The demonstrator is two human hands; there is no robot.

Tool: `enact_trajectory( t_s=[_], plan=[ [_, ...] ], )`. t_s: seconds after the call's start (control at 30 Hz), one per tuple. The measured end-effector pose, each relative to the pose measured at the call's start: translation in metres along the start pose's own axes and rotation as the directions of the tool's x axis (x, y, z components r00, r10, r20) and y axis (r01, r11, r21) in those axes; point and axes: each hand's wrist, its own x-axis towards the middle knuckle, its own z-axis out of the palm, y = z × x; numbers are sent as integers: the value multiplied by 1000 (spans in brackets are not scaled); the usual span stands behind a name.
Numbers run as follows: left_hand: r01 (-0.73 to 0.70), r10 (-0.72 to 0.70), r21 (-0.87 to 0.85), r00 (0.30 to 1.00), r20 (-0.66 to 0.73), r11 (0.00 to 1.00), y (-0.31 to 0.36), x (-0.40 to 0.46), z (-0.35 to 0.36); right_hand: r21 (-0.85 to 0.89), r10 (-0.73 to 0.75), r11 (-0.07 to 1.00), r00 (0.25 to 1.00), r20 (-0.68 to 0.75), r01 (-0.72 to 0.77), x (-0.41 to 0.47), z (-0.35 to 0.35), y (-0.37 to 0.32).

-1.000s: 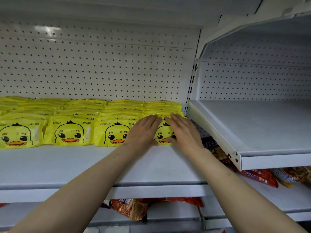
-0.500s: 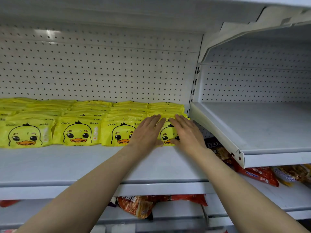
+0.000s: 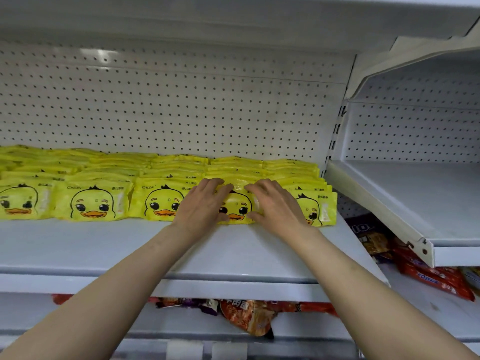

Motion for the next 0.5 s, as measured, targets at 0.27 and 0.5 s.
enact_trajectory(
  t_s=[0.27, 0.5],
  plan=[
    [-60, 60, -1, 998, 38, 998, -17, -10, 1, -90, -3, 996, 1000, -29, 0, 10, 25, -21],
    [-99, 99, -2, 995, -12, 995, -21, -7, 8, -120, 53, 991, 996, -71, -62, 12, 29, -29]
  ],
)
